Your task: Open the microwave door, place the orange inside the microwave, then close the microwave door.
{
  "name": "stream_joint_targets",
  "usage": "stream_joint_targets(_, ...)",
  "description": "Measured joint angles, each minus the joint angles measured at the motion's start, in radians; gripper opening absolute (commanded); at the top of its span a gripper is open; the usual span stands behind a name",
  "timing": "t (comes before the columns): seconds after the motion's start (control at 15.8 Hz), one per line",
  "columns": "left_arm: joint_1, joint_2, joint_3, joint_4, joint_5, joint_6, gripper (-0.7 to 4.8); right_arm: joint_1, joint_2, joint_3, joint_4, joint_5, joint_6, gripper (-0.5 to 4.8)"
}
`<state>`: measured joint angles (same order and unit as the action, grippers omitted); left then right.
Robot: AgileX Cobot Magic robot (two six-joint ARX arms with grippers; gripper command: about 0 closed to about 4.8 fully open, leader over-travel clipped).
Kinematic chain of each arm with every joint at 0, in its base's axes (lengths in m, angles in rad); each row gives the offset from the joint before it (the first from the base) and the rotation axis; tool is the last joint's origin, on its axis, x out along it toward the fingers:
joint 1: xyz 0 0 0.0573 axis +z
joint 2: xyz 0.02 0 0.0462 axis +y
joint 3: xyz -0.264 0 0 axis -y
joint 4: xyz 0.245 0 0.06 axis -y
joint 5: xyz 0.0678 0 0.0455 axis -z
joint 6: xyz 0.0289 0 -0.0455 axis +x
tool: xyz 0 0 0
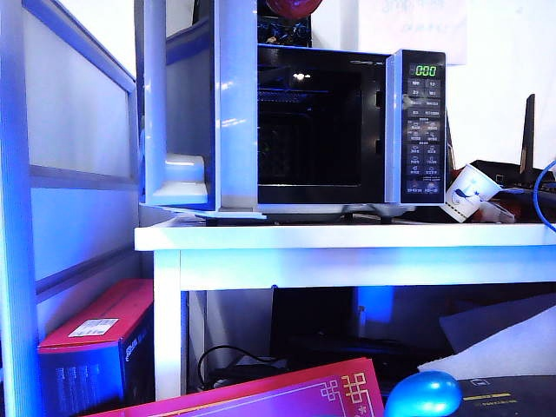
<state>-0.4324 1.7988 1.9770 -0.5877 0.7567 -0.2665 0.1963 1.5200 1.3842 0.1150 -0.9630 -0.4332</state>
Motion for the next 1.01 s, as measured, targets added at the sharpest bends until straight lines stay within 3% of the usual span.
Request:
stream_joint_targets(0.76, 0.001, 0.000, 0.000, 0.001, 0.061, -0.020, 1.92, 0.091, 0.031, 0.000, 0.021, 0.069, -0.036, 4.79)
stream_joint_targets(1.01, 0.001, 0.000, 0.000, 0.012, 0.061, -0.005, 1.92, 0.090, 0.031, 0.000, 0.047, 0.069, 0.085, 4.79)
